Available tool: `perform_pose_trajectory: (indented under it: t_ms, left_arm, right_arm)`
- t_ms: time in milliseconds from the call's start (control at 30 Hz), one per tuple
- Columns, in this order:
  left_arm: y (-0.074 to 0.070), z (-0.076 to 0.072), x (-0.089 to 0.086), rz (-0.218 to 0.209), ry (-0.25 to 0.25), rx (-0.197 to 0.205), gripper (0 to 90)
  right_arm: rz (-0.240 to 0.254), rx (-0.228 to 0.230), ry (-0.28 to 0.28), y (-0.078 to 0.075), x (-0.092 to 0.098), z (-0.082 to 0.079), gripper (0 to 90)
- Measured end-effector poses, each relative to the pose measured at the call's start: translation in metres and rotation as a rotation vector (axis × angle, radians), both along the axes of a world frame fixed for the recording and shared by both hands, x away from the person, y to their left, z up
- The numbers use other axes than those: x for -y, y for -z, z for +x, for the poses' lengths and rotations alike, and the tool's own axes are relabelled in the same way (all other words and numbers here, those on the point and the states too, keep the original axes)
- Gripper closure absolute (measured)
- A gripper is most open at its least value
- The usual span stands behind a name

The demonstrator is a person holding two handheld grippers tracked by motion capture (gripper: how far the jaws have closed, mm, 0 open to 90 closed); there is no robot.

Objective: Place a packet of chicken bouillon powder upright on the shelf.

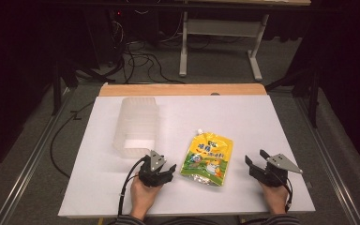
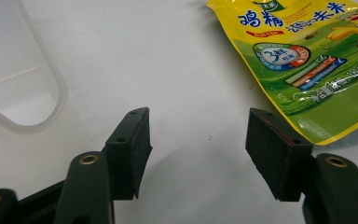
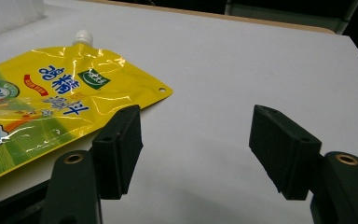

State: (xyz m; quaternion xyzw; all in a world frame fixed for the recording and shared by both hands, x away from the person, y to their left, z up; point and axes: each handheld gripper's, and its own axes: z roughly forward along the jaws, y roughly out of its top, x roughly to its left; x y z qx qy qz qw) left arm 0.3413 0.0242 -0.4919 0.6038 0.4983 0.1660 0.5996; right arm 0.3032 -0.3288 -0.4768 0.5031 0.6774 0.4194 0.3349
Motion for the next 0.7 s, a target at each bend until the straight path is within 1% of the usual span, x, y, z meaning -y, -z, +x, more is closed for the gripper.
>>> perform_pose_trajectory:
  t_ms: [67,133,167,200,300,367,467,567,600,633,700]
  left_arm:
    - [-0.0001,-0.0005,0.0005,-0.008,0.004,0.002,39.4]
    - [-0.0001,-0.0008,0.0004,-0.006,0.007,0.004,38.9]
    - [0.0000,-0.0015,0.0002,0.003,0.015,0.006,38.8]
    - [0.0000,-0.0017,0.0011,-0.005,0.012,0.011,38.7]
    - [0.0002,-0.0024,0.0010,0.006,0.020,0.013,38.5]
    - [0.0002,-0.0024,0.0012,-0.001,0.021,0.014,38.4]
    - [0.0001,-0.0019,0.0015,-0.006,0.016,0.011,38.5]
    - [0.0003,-0.0013,0.0010,-0.001,0.022,0.002,38.6]
    - [0.0001,-0.0024,0.0013,-0.005,0.023,0.012,38.4]
    - [0.0002,-0.0027,0.0015,0.005,0.023,0.016,38.4]
    - [0.0005,-0.0021,0.0022,0.010,0.018,0.013,39.6]
  right_arm:
    - [0.005,-0.005,0.005,0.0001,-0.0003,0.0003,35.0]
    - [0.001,-0.008,0.001,0.0000,-0.0003,0.0007,34.9]
    - [-0.002,-0.009,-0.001,-0.0001,-0.0004,0.0008,34.9]
    - [-0.007,-0.006,0.000,0.0001,-0.0005,0.0008,34.8]
    - [-0.009,-0.006,-0.001,0.0000,-0.0005,0.0007,34.6]
    - [-0.007,-0.007,0.001,0.0000,-0.0007,0.0006,34.6]
    - [-0.009,-0.002,0.002,0.0001,-0.0007,0.0003,34.1]
    - [-0.008,-0.001,0.007,0.0001,-0.0007,0.0002,34.0]
    - [-0.008,-0.002,0.007,0.0001,-0.0008,0.0002,33.9]
    - [-0.009,0.003,0.008,0.0001,-0.0010,-0.0001,34.0]
    - [-0.012,-0.001,0.007,0.0000,-0.0011,0.0003,34.0]
